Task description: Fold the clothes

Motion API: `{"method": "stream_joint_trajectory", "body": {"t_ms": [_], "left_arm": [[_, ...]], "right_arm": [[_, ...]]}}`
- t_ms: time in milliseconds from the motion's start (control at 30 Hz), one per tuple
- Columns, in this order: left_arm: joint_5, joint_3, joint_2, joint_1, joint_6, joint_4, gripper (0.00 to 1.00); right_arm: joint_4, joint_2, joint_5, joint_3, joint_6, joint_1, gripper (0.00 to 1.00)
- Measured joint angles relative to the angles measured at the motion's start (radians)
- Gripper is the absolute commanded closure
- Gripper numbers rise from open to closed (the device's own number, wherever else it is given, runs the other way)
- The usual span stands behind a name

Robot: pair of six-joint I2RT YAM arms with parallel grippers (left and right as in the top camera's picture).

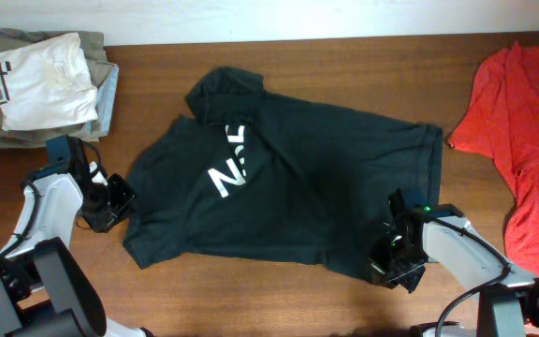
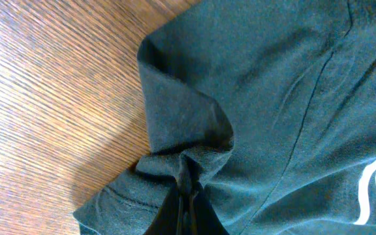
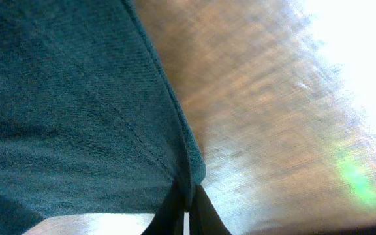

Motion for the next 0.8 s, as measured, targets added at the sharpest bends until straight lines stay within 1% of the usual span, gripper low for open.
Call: {"method": "stream_joint_trajectory", "body": {"t_ms": [67, 100, 133, 167, 233, 267, 300, 333, 367, 400, 433, 467, 500, 533, 567, 600, 633, 667, 700, 800], "left_arm": [[0.031, 0.0, -0.002, 0.0, -0.003, -0.005, 0.99], [0.053, 0.0, -0.056, 0.0, -0.003, -0.007, 0.99], [0.063, -0.002, -0.121, 0.0, -0.003, -0.014, 0.99], [0.064, -0.004, -0.215, 0.0, -0.002, -0.027, 0.99], [0.071, 0.003, -0.549, -0.001, -0.002, -0.039, 0.99], [0.074, 0.086, -0.718, -0.003, -0.002, -0.103, 0.99], [0.077, 0.181, -0.771, -0.005, -0.002, -0.19, 0.99], [0.082, 0.325, -0.783, -0.005, 0.0, -0.288, 0.99], [0.085, 0.401, -0.779, -0.005, 0.006, -0.327, 0.99], [0.097, 0.59, -0.747, -0.005, 0.018, -0.415, 0.99], [0.097, 0.688, -0.731, -0.005, 0.025, -0.48, 0.99], [0.1, 0.871, -0.701, -0.005, 0.029, -0.542, 0.99], [0.101, 1.038, -0.685, -0.005, 0.029, -0.573, 0.99], [0.101, 1.184, -0.671, -0.005, 0.028, -0.637, 0.99], [0.104, 1.339, -0.665, -0.005, 0.028, -0.65, 0.99], [0.103, 1.445, -0.666, -0.005, 0.028, -0.664, 0.99], [0.093, 1.525, -0.668, -0.005, 0.027, -0.66, 0.99], [0.075, 1.555, -0.671, -0.005, 0.025, -0.655, 0.99], [0.033, 1.566, -0.669, -0.005, 0.023, -0.619, 0.99], [-0.073, 1.558, -0.635, -0.005, 0.02, -0.599, 0.99]], "right_arm": [[-0.106, 0.0, 0.006, 0.087, 0.01, 0.0, 0.96], [-0.178, -0.03, 0.021, 0.232, 0.004, 0.0, 0.96], [-0.264, -0.055, 0.042, 0.332, -0.002, 0.0, 0.96], [-0.33, -0.087, 0.061, 0.434, -0.013, 0.001, 0.96], [-0.454, -0.214, 0.154, 0.712, -0.041, 0.001, 0.96], [-0.497, -0.256, 0.195, 0.826, -0.045, 0.001, 0.96], [-0.581, -0.272, 0.224, 0.944, -0.067, 0.001, 0.96], [-0.618, -0.277, 0.238, 1.072, -0.076, 0.001, 0.96], [-0.671, -0.281, 0.252, 1.195, -0.095, 0.001, 0.96], [-0.706, -0.305, 0.276, 1.365, -0.119, 0.001, 0.96], [-0.757, -0.309, 0.292, 1.448, -0.125, 0.001, 0.96], [-0.767, -0.299, 0.309, 1.584, -0.138, 0.001, 0.96], [-0.764, -0.298, 0.323, 1.673, -0.145, 0.001, 0.96], [-0.766, -0.298, 0.329, 1.751, -0.148, 0.001, 0.96], [-0.765, -0.299, 0.335, 1.819, -0.152, 0.001, 0.96], [-0.767, -0.298, 0.36, 1.888, -0.153, 0.001, 0.96], [-0.766, -0.301, 0.387, 1.919, -0.154, 0.001, 0.96], [-0.765, -0.303, 0.434, 1.938, -0.152, 0.001, 0.96], [-0.75, -0.304, 0.483, 1.946, -0.151, 0.001, 0.96], [-0.734, -0.266, 0.595, 1.954, -0.14, 0.001, 0.96]]}}
